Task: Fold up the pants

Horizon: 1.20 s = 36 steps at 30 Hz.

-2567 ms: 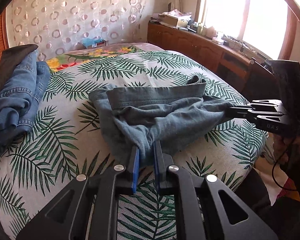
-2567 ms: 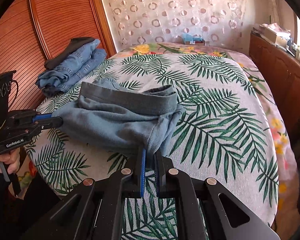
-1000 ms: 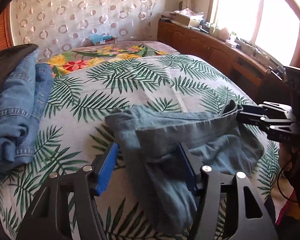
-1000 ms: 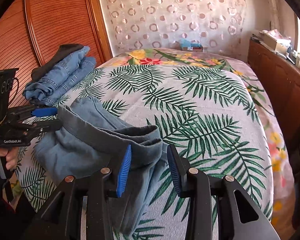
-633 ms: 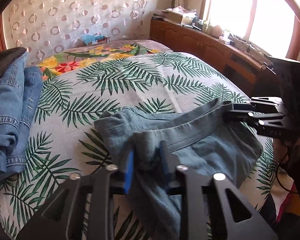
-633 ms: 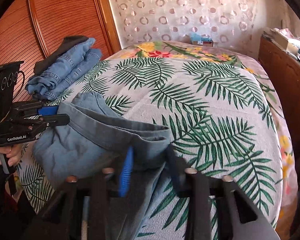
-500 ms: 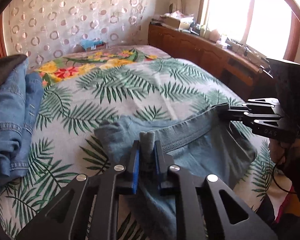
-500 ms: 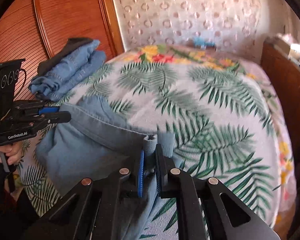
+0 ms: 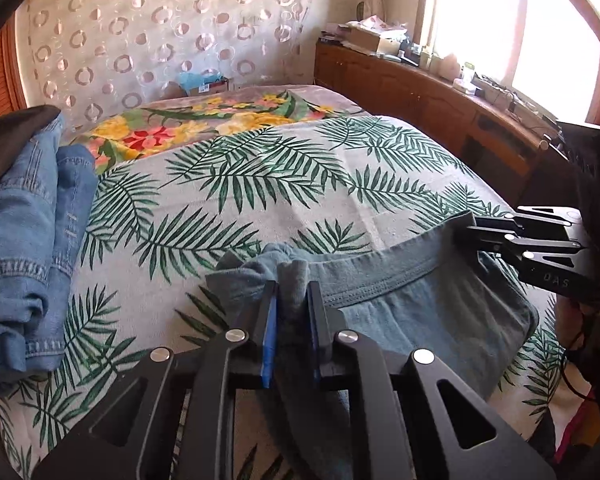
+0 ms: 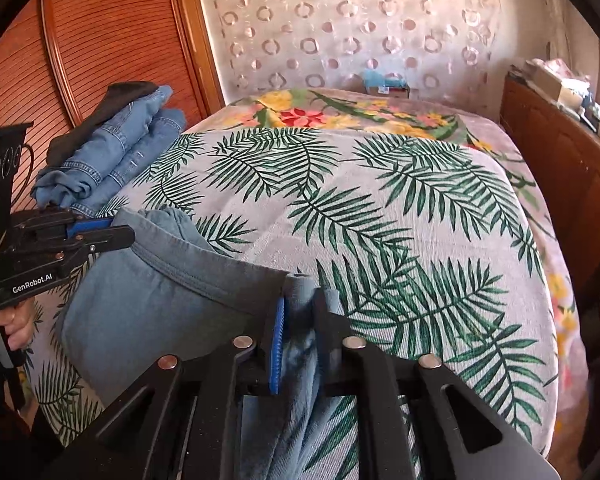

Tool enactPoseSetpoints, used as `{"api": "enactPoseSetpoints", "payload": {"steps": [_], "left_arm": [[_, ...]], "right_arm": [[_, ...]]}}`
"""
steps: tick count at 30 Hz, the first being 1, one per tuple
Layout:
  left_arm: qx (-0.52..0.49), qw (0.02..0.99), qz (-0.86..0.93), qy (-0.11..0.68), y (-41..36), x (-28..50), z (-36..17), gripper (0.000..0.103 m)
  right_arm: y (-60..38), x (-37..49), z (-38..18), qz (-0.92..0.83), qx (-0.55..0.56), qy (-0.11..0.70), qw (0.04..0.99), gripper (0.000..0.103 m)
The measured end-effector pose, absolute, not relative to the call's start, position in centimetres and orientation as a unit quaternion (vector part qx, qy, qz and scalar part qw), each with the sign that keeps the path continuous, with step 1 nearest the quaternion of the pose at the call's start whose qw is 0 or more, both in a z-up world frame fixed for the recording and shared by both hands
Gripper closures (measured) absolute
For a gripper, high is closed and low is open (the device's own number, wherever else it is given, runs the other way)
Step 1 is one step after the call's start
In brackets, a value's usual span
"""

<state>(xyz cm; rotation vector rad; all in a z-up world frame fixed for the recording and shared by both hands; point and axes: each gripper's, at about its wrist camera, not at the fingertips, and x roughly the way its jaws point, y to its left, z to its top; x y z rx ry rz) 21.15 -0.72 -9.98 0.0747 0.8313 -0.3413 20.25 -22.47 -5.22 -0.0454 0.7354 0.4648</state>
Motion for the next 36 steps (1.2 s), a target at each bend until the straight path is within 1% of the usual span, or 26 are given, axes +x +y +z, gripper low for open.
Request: {"api": "enactPoseSetpoints", "payload": {"steps": [1, 3, 4, 5, 6, 7, 9, 10, 11, 16, 22, 29, 36], "left_arm": [[0.035, 0.900, -0.164, 0.402, -0.6, 21.0, -9.8, 0.087], [0.038, 0.902, -0.158, 0.401, -0.5, 20.6, -9.6, 0.081], [0.038, 0.903, -0.157, 0.399, -0.5, 20.3, -9.5, 0.073], [0.038, 0.903, -0.158, 0.397, -0.5, 20.1, -9.3, 0.066], [0.037, 0.904, -0.159, 0.395, -0.5, 19.8, -9.2, 0.061], [0.036, 0.906, -0.160, 0.391, -0.4, 19.4, -9.0, 0.053], [0.034, 0.906, -0.163, 0.388, -0.4, 18.8, -9.0, 0.048], [0.034, 0.907, -0.164, 0.387, -0.4, 18.4, -9.0, 0.039], [0.035, 0.907, -0.164, 0.386, -0.4, 18.0, -9.1, 0.033], [0.040, 0.906, -0.164, 0.388, -0.5, 15.8, -9.9, 0.029], [0.056, 0.900, -0.158, 0.403, -0.7, 14.2, -11.3, 0.029], [0.057, 0.896, -0.149, 0.415, -0.6, 14.4, -12.2, 0.029], [0.059, 0.894, -0.148, 0.418, -0.6, 14.4, -12.5, 0.029]], "right_arm": [[-22.6, 20.1, -5.0, 0.226, -0.019, 0.354, 0.908, 0.080], [-23.1, 19.6, -4.7, 0.222, -0.017, 0.348, 0.911, 0.076], [-23.2, 19.2, -4.5, 0.217, -0.018, 0.345, 0.913, 0.071], [-23.4, 18.8, -4.3, 0.214, -0.018, 0.342, 0.915, 0.070], [-23.7, 18.2, -4.1, 0.215, -0.014, 0.338, 0.916, 0.069], [-24.0, 17.6, -4.0, 0.218, -0.009, 0.336, 0.916, 0.069], [-24.6, 16.6, -4.1, 0.226, 0.000, 0.336, 0.914, 0.069], [-24.9, 15.9, -4.1, 0.227, 0.001, 0.336, 0.914, 0.069], [-25.2, 15.3, -4.3, 0.227, 0.001, 0.336, 0.914, 0.069], [-26.1, 12.3, -5.2, 0.233, -0.002, 0.349, 0.908, 0.069], [-27.1, 9.9, -6.1, 0.237, 0.001, 0.364, 0.901, 0.069], [-27.1, 9.3, -6.7, 0.249, 0.005, 0.375, 0.893, 0.069], [-26.1, 9.8, -6.9, 0.241, -0.020, 0.368, 0.898, 0.070]]}}
